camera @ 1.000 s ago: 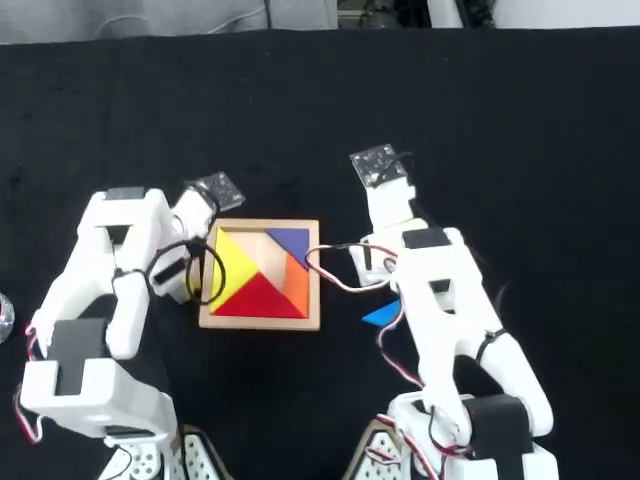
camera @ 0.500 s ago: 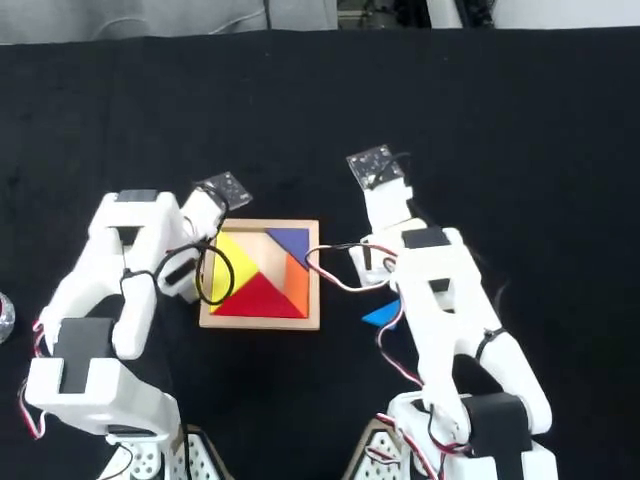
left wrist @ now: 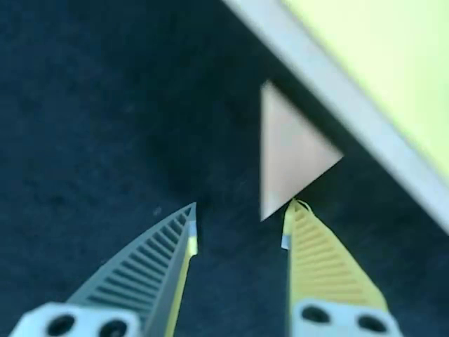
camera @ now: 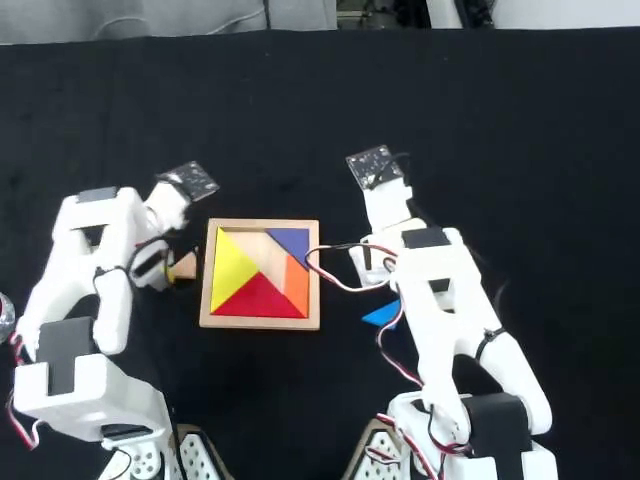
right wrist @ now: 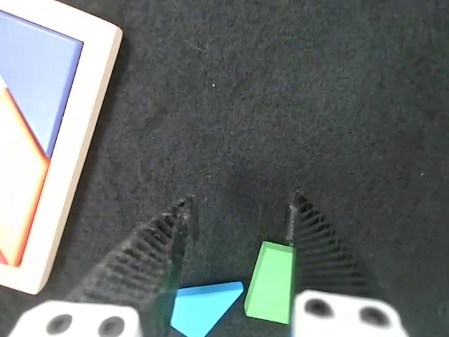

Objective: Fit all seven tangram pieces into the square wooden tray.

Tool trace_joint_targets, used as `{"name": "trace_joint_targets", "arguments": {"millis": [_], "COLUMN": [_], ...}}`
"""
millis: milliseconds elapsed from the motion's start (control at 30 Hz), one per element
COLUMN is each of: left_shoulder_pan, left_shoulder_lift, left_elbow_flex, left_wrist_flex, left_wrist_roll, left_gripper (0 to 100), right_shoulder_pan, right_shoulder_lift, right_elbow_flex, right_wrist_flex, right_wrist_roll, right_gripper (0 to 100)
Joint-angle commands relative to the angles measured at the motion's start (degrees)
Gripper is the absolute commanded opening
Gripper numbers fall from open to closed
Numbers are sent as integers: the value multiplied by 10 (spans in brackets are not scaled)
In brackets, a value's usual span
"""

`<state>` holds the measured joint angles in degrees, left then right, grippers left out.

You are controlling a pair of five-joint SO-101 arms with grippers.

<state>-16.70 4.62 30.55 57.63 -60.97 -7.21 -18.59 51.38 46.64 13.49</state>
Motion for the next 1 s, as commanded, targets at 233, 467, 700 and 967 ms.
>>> {"name": "trace_joint_targets", "arguments": {"millis": [233, 467, 700, 967], "left_shoulder_pan": [-12, -42, -10, 79], "left_shoulder_lift": [-1, 2, -32, -17], "left_elbow_flex": [-77, -132, -91, 19], "left_wrist_flex": [-10, 71, 168, 76], "left_wrist_roll": [92, 86, -50, 10], "left_gripper": [200, 200, 195, 27], "right_shoulder_pan": [-8, -8, -9, -8], "right_shoulder_lift": [0, 0, -2, 0], "right_elbow_flex": [-4, -4, -5, -3], "right_wrist_flex": [-7, -7, -5, -6], "right_wrist_roll": [4, 4, 5, 5], "right_gripper": [204, 204, 204, 204]}}
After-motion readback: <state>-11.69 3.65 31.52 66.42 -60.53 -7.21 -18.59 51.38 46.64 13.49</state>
